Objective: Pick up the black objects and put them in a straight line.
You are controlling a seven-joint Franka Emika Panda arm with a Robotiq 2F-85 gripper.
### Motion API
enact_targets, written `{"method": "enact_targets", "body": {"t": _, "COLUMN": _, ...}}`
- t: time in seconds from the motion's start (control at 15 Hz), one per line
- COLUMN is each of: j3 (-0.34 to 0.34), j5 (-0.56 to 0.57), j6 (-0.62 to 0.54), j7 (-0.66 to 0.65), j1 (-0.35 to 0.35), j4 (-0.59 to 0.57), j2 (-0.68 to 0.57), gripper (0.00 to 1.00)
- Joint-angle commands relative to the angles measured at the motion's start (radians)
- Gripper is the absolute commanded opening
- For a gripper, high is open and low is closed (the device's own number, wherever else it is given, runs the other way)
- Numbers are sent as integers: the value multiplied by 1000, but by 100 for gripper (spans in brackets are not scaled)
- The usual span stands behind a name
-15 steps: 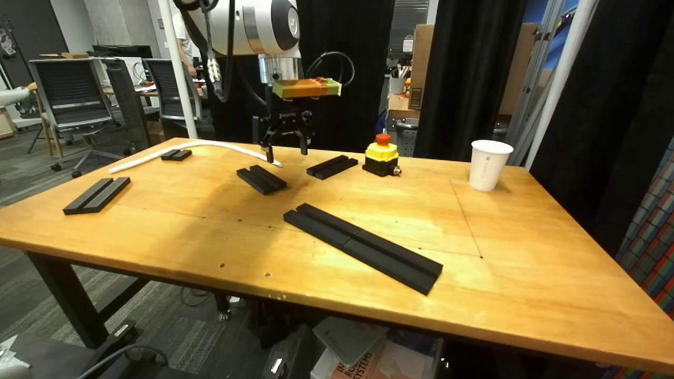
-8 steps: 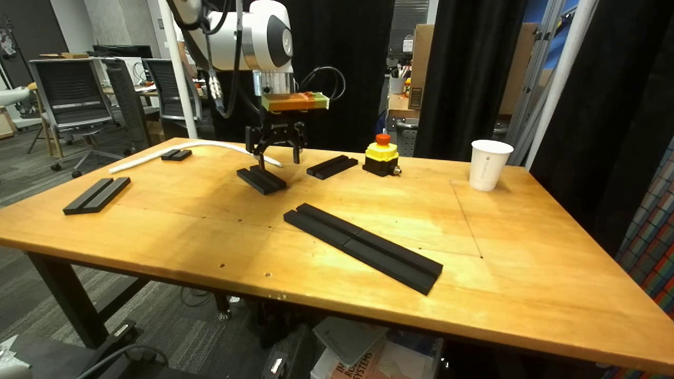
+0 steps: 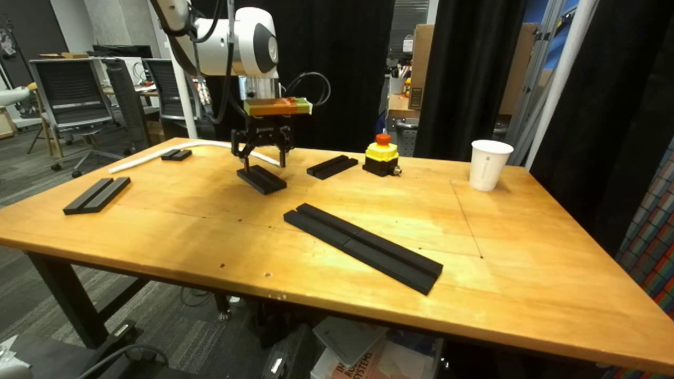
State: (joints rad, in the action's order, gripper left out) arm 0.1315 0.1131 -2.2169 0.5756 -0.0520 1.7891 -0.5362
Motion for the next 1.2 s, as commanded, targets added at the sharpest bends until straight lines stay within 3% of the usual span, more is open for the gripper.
{"method": "enact_targets", "body": {"t": 0.0, "j3": 8, "j5": 11, "j6": -4, "j7": -47, "j1": -14, "j4": -18, "j2": -12, "gripper": 100}}
{"method": "enact_targets", "body": {"t": 1.13, "j3": 1, "j5": 15, "j6": 0, "j7": -104, "j1": -15, "j4": -38, "j2": -61, "gripper": 100}}
